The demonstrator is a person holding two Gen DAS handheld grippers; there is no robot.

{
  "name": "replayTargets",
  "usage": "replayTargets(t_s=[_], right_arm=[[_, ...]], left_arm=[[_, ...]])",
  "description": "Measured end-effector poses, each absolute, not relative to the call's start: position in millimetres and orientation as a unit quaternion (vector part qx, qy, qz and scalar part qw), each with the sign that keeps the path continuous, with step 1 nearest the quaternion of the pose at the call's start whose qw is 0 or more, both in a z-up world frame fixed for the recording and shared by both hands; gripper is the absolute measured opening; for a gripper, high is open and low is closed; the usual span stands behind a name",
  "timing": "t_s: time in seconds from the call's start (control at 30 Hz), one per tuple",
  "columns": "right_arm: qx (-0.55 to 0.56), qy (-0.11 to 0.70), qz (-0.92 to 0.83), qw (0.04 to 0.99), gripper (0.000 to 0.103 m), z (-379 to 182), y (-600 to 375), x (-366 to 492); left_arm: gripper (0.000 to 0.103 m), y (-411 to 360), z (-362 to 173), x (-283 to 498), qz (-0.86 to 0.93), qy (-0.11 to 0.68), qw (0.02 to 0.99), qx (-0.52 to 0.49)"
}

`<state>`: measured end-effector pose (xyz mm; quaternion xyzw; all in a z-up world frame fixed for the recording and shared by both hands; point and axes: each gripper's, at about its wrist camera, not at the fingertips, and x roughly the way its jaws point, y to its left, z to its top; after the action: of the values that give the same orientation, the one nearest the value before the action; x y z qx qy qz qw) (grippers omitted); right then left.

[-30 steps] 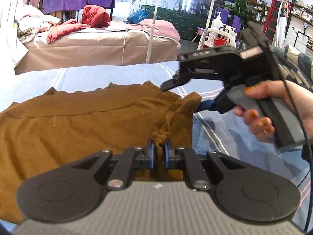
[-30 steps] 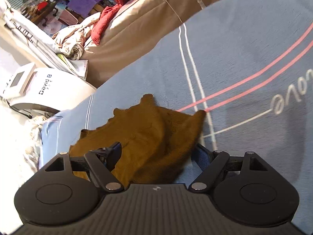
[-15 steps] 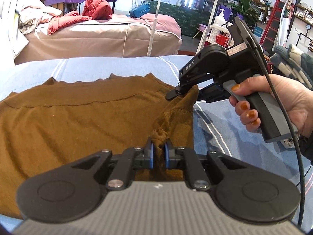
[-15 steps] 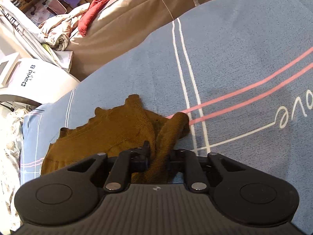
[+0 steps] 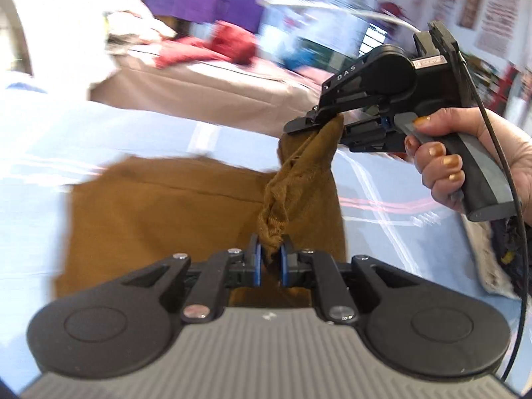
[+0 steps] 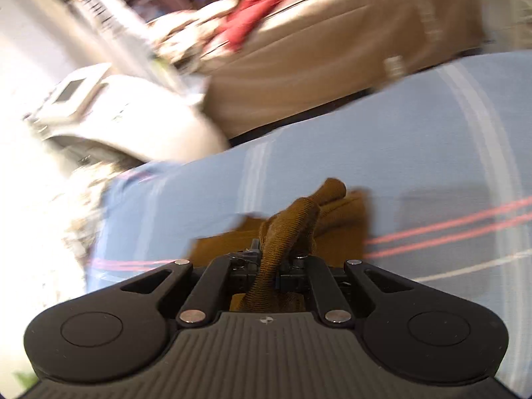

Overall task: Fold small clothes
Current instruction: 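Lift the folded sweater off the bed with both tools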

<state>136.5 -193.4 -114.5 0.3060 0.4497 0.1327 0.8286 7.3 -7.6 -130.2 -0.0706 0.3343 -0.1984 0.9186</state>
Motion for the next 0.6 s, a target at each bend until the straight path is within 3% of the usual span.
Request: replayTargets(t_s=[0.3, 0.37, 0.43, 0.47, 0.5, 0.53, 0.6], right_arm=[[0.239, 0.497, 0.18, 0.814, 0.012, -153.3, -53.8, 180.1], [0.227, 0.511, 0.176, 0.81, 0.013, -162.7, -42.5, 180.4], [0.236, 0.514, 0.183, 0.804, 0.032, -168.9, -40.3, 182.2], [0.251, 0.509, 0.189, 0.801, 0.056, -169.2, -41.9, 183.4], [0.272, 0.501, 0.197, 0.797, 0.071, -167.9, -44.3, 183.2], [0.293, 0.49, 0.204, 0.795, 0.096, -164.5, -45.3, 184.9], [0.321, 0.461, 0.213, 0.799, 0.101, -152.6, -57.8, 180.8]], left_arm=[[0.011, 87.6, -152.9, 15.0, -0.07, 0.366, 0.924, -0.089], [0.017, 91.2, -158.6, 15.2, -0.065, 0.376, 0.92, -0.093], [0.035, 95.1, -163.2, 14.4, -0.057, 0.383, 0.917, -0.099], [0.043, 99.9, -165.1, 13.6, -0.049, 0.383, 0.917, -0.099], [0.061, 102.6, -166.1, 11.2, -0.04, 0.382, 0.918, -0.096], [0.077, 108.2, -169.0, 8.1, -0.025, 0.38, 0.92, -0.092], [0.079, 116.9, -171.0, 5.6, -0.007, 0.377, 0.922, -0.093]])
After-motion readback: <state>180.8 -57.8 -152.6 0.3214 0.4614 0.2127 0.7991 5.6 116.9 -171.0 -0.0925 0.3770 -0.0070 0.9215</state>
